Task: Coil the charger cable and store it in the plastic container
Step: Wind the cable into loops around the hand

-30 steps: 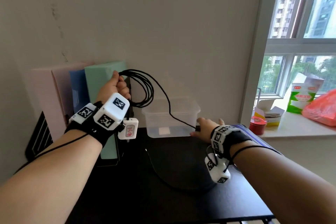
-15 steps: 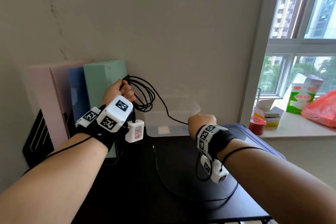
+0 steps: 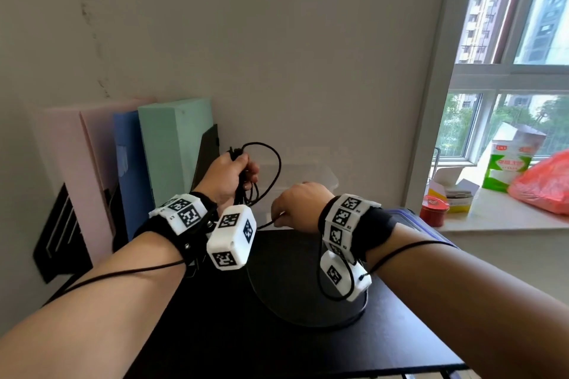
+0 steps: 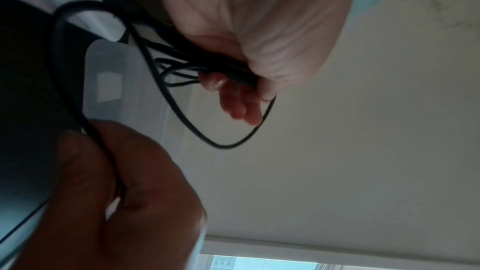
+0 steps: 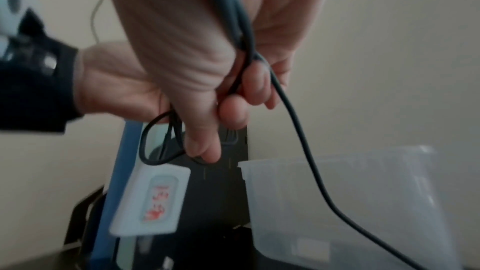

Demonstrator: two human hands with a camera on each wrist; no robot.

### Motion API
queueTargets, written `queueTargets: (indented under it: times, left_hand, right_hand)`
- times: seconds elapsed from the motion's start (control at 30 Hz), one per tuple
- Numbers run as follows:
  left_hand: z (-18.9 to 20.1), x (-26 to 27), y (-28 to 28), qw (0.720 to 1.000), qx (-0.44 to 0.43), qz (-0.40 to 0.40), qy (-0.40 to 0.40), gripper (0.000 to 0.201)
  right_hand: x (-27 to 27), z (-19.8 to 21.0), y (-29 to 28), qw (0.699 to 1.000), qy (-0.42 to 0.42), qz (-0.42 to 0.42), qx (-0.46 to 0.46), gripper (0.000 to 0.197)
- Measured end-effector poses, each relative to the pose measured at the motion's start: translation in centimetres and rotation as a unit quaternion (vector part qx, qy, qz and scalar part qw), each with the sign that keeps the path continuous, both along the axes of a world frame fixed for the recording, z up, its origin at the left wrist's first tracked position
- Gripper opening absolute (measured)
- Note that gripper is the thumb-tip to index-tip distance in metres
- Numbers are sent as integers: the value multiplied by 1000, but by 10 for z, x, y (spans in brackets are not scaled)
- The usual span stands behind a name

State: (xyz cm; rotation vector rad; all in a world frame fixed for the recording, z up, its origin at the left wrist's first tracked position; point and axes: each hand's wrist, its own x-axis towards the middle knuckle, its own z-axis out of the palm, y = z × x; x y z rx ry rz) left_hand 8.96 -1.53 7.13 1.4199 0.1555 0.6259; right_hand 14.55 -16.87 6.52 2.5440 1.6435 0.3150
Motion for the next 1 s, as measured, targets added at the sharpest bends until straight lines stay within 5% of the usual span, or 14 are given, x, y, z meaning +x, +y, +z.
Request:
queueTargets:
  times: [0.23, 0.33, 0.5, 0.7, 0.8, 0.9, 1.0]
  left_hand:
    - [13, -6, 6, 981, -164, -59, -89, 31]
    - [16, -7, 10, 983, -146, -53, -93, 31]
    - [9, -5, 10, 999, -16, -5, -41, 30]
    - [2, -1, 12, 999, -5, 26, 32, 31]
    - [2, -2, 11, 998, -29, 14, 46, 31]
    - [3, -5, 9, 998, 0, -1, 67, 35]
    - [3, -8, 10, 996, 5, -27, 81, 32]
  right_hand:
    - [19, -22, -11, 999, 6, -38, -7, 28]
    - [18, -34, -16, 999, 28, -15, 4, 28]
    - [2, -29, -14, 985, 64, 54, 151, 24]
    - [-2, -36, -6, 906, -260, 214, 257, 41]
    - [-1, -35, -4, 876, -308, 208, 306, 57]
    - [-3, -32, -4, 859, -310, 201, 353, 48]
    - [-8, -26, -6, 875, -294, 186, 336, 52]
